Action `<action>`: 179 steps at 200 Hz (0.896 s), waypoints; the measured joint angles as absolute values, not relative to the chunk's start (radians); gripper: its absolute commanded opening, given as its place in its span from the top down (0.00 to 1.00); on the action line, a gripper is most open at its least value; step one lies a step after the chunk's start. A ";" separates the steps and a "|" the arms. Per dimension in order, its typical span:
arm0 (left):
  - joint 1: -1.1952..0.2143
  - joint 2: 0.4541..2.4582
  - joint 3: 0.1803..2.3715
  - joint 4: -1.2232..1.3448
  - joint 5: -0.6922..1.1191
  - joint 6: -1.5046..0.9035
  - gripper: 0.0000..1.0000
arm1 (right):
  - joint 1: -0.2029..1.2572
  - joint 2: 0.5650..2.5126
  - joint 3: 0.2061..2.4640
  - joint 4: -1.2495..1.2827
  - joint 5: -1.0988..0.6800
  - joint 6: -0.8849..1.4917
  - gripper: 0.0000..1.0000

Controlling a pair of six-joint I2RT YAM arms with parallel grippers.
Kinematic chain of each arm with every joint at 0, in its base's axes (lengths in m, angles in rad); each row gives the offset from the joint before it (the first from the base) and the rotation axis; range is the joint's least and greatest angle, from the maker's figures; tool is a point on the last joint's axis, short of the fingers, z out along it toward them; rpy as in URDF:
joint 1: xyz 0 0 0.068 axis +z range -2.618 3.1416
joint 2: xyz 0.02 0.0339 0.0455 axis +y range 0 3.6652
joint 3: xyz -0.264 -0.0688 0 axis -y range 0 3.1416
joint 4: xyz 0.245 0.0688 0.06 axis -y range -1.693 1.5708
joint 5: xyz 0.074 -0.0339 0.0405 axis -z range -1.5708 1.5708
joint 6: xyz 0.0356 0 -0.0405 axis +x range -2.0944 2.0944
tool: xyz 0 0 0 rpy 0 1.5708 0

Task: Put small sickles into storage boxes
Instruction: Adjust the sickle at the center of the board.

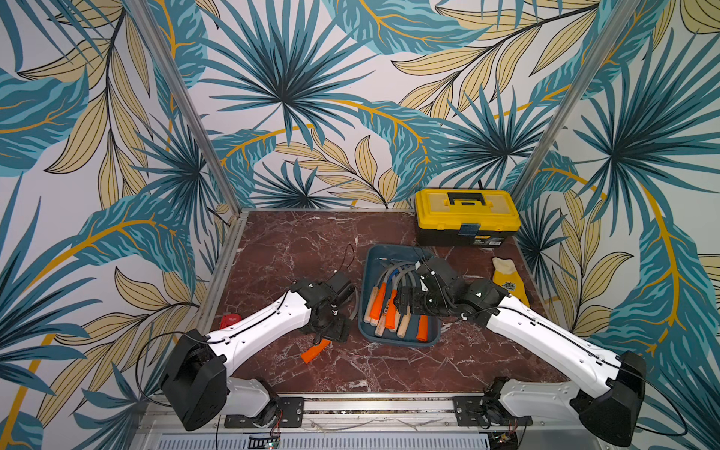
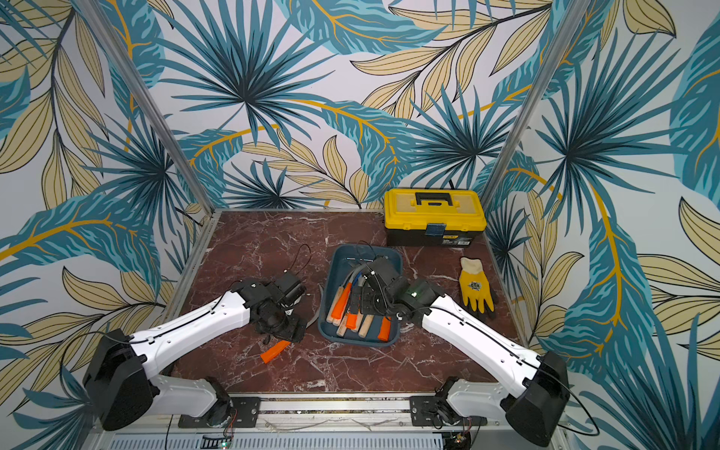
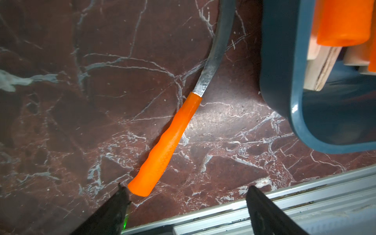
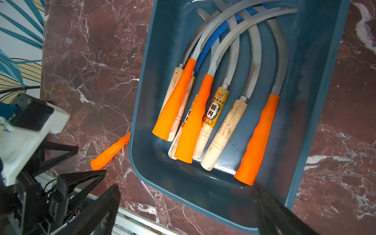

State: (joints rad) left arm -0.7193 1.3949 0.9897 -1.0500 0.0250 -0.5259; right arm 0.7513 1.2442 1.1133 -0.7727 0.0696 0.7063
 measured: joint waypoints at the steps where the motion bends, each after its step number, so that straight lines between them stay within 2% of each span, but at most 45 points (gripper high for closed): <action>1: -0.719 1.396 0.988 -1.048 0.025 -0.527 0.09 | 0.751 1.245 1.114 -0.773 0.070 0.706 0.00; 54: -0.719 1.510 0.901 -0.953 0.041 -0.595 0.12 | 0.751 1.251 1.120 -0.777 0.071 0.696 0.01; 88: -0.688 1.562 0.901 -0.908 0.042 -0.611 0.21 | 0.751 1.251 1.120 -0.785 0.075 0.689 0.00; 112: -0.642 1.594 0.901 -0.892 0.041 -0.609 0.31 | 0.751 1.251 1.120 -0.785 0.079 0.677 0.00; 126: -0.622 1.604 0.904 -0.887 0.041 -0.607 0.45 | 0.751 1.251 1.121 -0.786 0.082 0.668 0.01; 158: -0.587 1.662 0.966 -0.883 0.041 -0.577 0.68 | 0.751 1.261 1.137 -0.800 0.085 0.645 0.00; 170: -0.580 1.689 0.999 -0.881 0.041 -0.562 0.75 | 0.751 1.270 1.145 -0.801 0.086 0.638 0.00; 179: -0.574 1.711 1.028 -0.879 0.038 -0.559 0.75 | 0.751 1.279 1.150 -0.802 0.086 0.633 0.00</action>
State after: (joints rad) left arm -0.5743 1.7115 1.0279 -0.8795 0.0380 -0.5591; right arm 0.7513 1.2785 1.1496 -0.8024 0.0856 0.6331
